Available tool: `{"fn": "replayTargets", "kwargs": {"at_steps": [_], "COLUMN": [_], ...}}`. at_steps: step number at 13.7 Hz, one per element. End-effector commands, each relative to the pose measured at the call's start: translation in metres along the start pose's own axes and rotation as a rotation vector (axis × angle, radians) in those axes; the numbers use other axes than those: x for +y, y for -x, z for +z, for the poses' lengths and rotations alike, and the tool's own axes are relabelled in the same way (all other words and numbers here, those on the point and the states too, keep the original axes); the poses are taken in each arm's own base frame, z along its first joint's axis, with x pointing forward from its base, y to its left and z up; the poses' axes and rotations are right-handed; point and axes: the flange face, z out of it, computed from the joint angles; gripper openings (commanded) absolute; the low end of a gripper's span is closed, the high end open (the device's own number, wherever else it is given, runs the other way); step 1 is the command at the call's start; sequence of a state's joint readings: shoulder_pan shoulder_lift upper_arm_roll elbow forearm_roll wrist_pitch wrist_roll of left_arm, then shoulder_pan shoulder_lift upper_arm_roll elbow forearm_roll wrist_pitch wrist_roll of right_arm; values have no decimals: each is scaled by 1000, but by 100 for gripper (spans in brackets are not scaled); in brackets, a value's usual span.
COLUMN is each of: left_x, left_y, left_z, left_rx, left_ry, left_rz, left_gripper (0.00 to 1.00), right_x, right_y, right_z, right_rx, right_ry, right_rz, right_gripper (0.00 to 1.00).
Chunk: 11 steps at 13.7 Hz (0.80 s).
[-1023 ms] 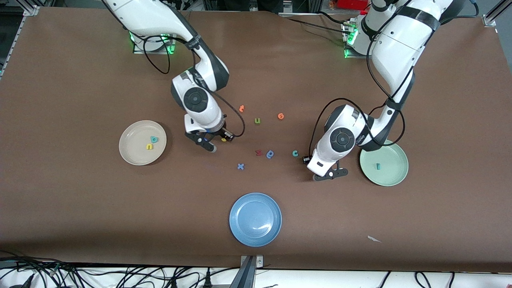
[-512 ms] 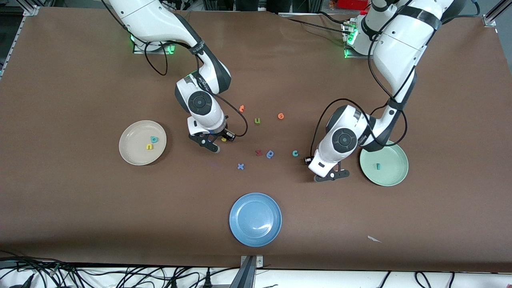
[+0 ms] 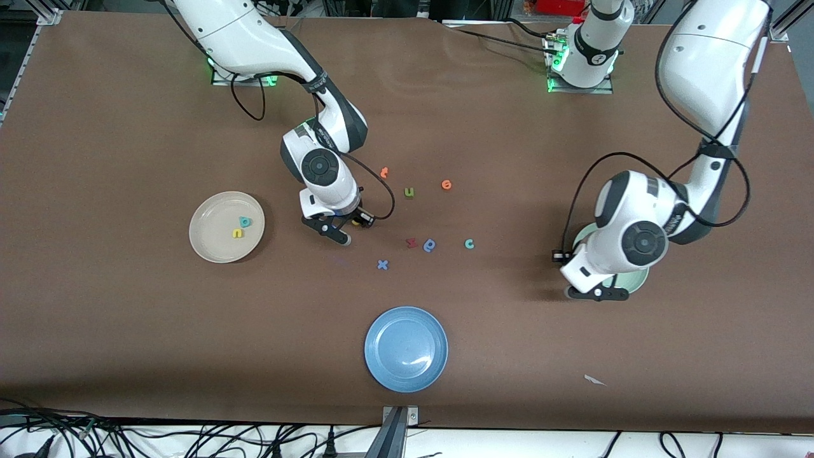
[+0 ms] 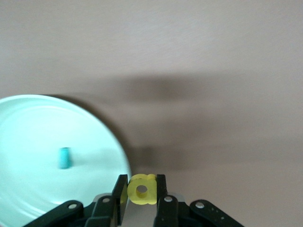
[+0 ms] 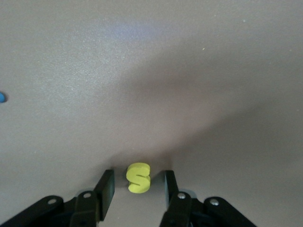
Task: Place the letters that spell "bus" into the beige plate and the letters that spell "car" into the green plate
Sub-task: 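Place the yellow a on the green plate while the right gripper grasps yellow s, then drop the yellow s on the white plate while the left gripper reaches cyan c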
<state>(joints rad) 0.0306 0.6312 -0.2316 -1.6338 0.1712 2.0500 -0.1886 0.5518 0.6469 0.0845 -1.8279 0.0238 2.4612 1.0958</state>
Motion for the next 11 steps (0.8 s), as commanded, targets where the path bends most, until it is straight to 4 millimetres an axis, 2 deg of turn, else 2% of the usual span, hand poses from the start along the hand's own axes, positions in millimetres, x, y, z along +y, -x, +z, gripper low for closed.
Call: {"fn": "replayTargets", "kwargs": {"at_steps": [1,2,3,4,5,7,8,9,11], "left_x": [-32,-43,-49,-54,-55,-52,-43,-27,17], "left_y": [5,5,5,5,4,1,0,-2,-4], "left_z": [9,13,17,20,18,8,4,3,0], "left_rx": [-32,-46,-57,-66,-64,-45,-31,-24,-10], "left_ry": [-84,-106,-115,-116,-116,-105,-88,-65,-28], "left_rz": [122,165,221,297,347,295,215,138,48], "left_gripper": [18,22,41,79,100,100,100,100,100], "right_x": [1,1,1,1,0,10,20,37,83], "right_y": [0,0,1,2,0,-19,-32,-47,-91], "right_z": [5,5,4,3,-5,-45,-65,-80,-97], "right_rx": [14,13,14,14,18,27,27,19,4], "right_ry": [2,2,2,6,3,38,67,108,175], "right_rz": [-23,-22,-24,-26,-26,-14,-16,-31,-108], "right_gripper": [35,23,14,11,9,9,9,9,9]}}
